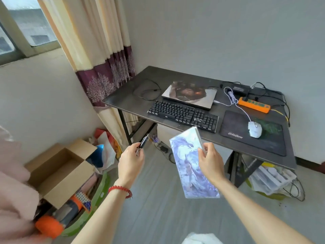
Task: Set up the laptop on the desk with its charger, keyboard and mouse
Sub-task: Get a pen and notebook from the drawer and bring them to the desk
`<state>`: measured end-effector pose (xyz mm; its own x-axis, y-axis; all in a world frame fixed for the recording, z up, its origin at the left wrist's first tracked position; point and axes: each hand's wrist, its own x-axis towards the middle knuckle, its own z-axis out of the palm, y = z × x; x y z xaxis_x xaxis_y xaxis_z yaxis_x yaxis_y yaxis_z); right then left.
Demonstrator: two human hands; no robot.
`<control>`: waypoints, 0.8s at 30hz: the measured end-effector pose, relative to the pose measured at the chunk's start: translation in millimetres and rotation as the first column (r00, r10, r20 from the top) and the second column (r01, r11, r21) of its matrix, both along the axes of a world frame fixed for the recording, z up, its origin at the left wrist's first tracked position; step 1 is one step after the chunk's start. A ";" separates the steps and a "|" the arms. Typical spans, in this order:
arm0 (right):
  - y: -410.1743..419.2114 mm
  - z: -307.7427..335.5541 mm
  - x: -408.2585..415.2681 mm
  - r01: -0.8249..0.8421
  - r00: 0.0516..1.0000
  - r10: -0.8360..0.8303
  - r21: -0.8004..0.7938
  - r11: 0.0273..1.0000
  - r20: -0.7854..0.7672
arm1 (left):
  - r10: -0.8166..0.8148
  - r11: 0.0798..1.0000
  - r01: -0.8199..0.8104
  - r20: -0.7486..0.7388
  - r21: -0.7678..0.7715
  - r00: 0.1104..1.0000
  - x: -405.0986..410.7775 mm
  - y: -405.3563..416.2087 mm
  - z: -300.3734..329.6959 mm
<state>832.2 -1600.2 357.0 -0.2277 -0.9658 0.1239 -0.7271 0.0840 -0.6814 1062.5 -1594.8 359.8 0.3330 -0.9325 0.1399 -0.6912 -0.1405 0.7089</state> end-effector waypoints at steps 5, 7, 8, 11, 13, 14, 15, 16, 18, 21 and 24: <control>-152.7 -8.5 20.8 -0.042 0.998 0.046 -0.074 0.996 0.048 | 0.019 1.000 -0.019 -0.039 -0.008 0.999 8.7 -141.7 -15.8; -212.4 -14.8 31.3 -0.066 0.991 0.074 -0.071 0.995 0.113 | 0.050 0.999 -0.050 -0.052 -0.002 0.997 15.3 -192.2 -20.2; -247.4 -16.7 37.8 -0.075 0.985 0.082 -0.056 0.996 0.150 | 0.085 0.996 -0.085 -0.061 0.005 0.994 21.1 -222.1 -21.1; -335.0 -18.5 67.8 -0.077 0.957 0.074 -0.002 0.997 0.279 | 0.174 0.985 -0.171 -0.125 0.034 0.977 43.1 -295.3 -15.1; -390.9 -21.3 97.8 -0.068 0.933 0.043 0.058 0.996 0.358 | 0.237 0.972 -0.233 -0.142 0.043 0.961 68.0 -340.9 -13.3; -408.7 -23.1 110.7 -0.064 0.922 0.024 0.091 0.994 0.385 | 0.258 0.966 -0.253 -0.127 0.055 0.958 79.6 -355.6 -13.5; -426.8 -27.9 125.3 -0.072 0.910 0.016 0.121 0.990 0.415 | 0.278 0.960 -0.271 -0.115 0.067 0.954 92.7 -370.0 -15.2; -447.8 -34.1 143.5 -0.084 0.896 0.009 0.148 0.985 0.445 | 0.292 0.955 -0.285 -0.101 0.078 0.951 110.4 -389.1 -19.2; -478.2 -44.8 174.5 -0.107 0.869 -0.010 0.208 0.972 0.495 | 0.308 0.949 -0.299 -0.084 0.099 0.948 139.6 -421.8 -26.8; -531.5 -70.4 234.9 -0.140 0.833 -0.034 0.270 0.953 0.552 | 0.282 0.953 -0.273 -0.059 0.131 0.957 189.0 -484.5 -44.5; -568.4 -82.8 285.7 -0.144 0.809 -0.060 0.296 0.944 0.585 | 0.226 0.964 -0.214 -0.058 0.158 0.972 229.1 -531.5 -58.6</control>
<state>1117.9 -2168.6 274.2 -0.1161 -0.9385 -0.3251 -0.2111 0.3432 -0.9152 1291.7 -2126.3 301.2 0.5364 -0.8435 -0.0289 -0.5770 -0.3915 0.7168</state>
